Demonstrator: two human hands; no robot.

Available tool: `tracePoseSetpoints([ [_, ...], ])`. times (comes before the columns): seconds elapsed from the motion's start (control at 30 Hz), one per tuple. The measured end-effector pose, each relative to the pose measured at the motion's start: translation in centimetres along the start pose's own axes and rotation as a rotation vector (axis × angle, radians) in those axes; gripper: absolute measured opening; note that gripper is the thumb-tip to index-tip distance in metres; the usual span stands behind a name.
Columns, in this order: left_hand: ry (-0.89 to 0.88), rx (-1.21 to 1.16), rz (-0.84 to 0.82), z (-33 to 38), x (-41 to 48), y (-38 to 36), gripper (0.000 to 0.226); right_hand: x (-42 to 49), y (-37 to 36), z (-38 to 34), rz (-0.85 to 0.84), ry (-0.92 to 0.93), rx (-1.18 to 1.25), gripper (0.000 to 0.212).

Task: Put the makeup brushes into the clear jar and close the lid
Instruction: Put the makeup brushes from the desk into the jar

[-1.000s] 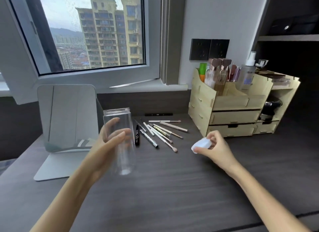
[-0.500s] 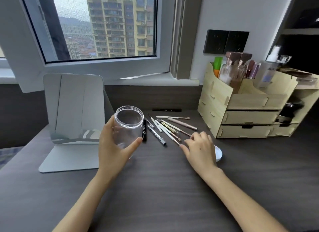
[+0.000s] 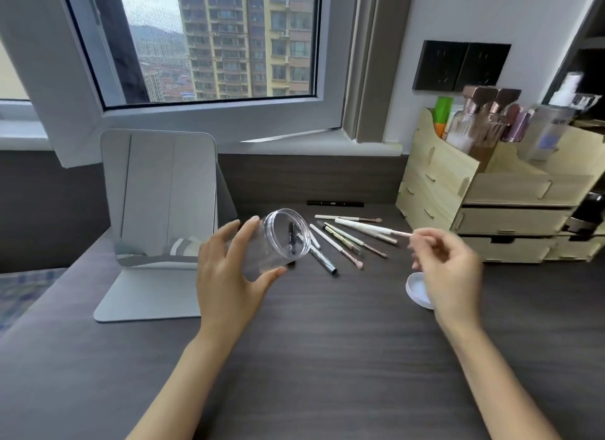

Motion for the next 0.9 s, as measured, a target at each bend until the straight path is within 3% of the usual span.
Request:
tracePoseSetpoints([
  [0.07,0.038,0.028,0.009,-0.3,0.2,0.2,0.079,-0.2,0.9,-1.5,0.060,-0.073,0.317,0.018],
  [0.13,0.048,0.038,0.019,-0.5,0.2,0.3,0.080,-0.8,1.1,-3.1,0.089,-0.031,0.424,0.014],
  [0.4,-0.067,0.058,-0.035,0.1,-0.8,-0.4,0.077,-3.9,-4.8,-6.2,-0.039,0.095,0.378,0.010],
  [0.57,-0.019,0.053,-0.031,-0.3,-0.6,-0.3,0.080,-2.0,-3.7,-5.2,0.195,-0.013,0.558,0.017],
  [0.63,0.006,0.044,-0.017,-0.5,-0.5,-0.2,0.082,-1.2,-2.9,-5.2,0.243,0.029,0.525,0.019],
  [0.8,-0.015,0.045,-0.006,-0.4,-0.5,-0.5,0.083,-3.0,-6.2,-5.7,-0.217,0.116,0.332,0.020],
  [0.9,-0.051,0.070,0.002,-0.3,-0.6,-0.6,0.083,-3.7,-7.8,-5.5,-0.406,0.117,0.273,0.013],
])
Point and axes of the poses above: each hand's wrist, its own x-axis towards the middle knuckle, its own y-axis out of the back of the hand, z = x × y, the point moved 5 cm from there along x, towards the middle knuckle, and after that the axes turned 11 degrees about y, right-handed, at the moved point
